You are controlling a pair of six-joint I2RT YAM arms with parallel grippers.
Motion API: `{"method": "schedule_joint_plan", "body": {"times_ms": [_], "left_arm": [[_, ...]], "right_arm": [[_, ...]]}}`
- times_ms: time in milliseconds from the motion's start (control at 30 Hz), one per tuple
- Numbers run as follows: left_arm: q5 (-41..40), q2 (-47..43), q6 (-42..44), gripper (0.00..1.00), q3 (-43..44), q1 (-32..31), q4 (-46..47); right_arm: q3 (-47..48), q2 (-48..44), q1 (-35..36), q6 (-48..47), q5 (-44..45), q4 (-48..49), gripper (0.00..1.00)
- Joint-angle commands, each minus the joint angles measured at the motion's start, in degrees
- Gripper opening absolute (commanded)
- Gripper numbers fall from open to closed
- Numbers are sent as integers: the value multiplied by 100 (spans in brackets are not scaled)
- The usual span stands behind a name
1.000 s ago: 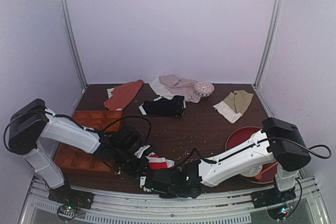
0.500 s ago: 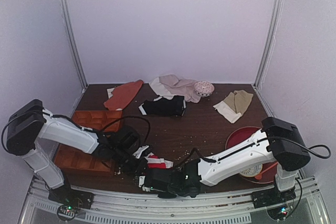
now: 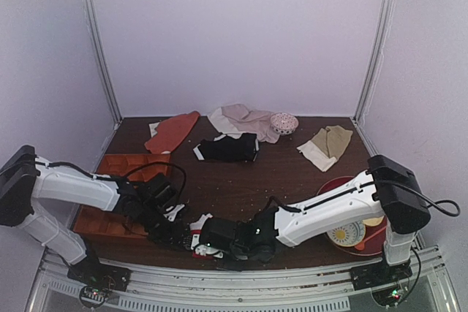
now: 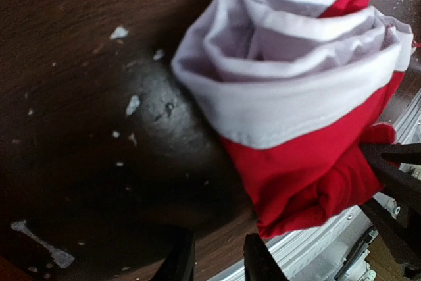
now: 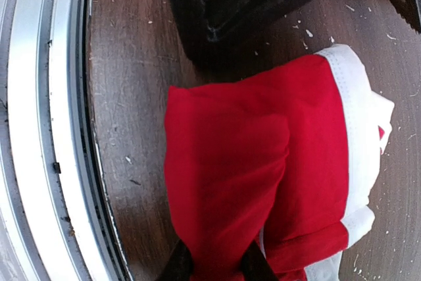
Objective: Roll the underwear
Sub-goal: Roll the underwear at the center of the board.
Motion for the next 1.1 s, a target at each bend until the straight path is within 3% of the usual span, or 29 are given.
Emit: {"method": "schedule_joint_plan", "body": {"times_ms": [0,667,1067], "left_arm": [[-387,-26,27,28,11,38,-641],[-458,-368,13,24,177,91,-785],[-646,-810,21,25,217,104,-864]], "right_arm": [[187,-46,-182,226,-788,-876,0],[1278,986,-1260,587,-3931,-1714,0],[1312,1526,-2064,1533,-5876,-1279,0]]}}
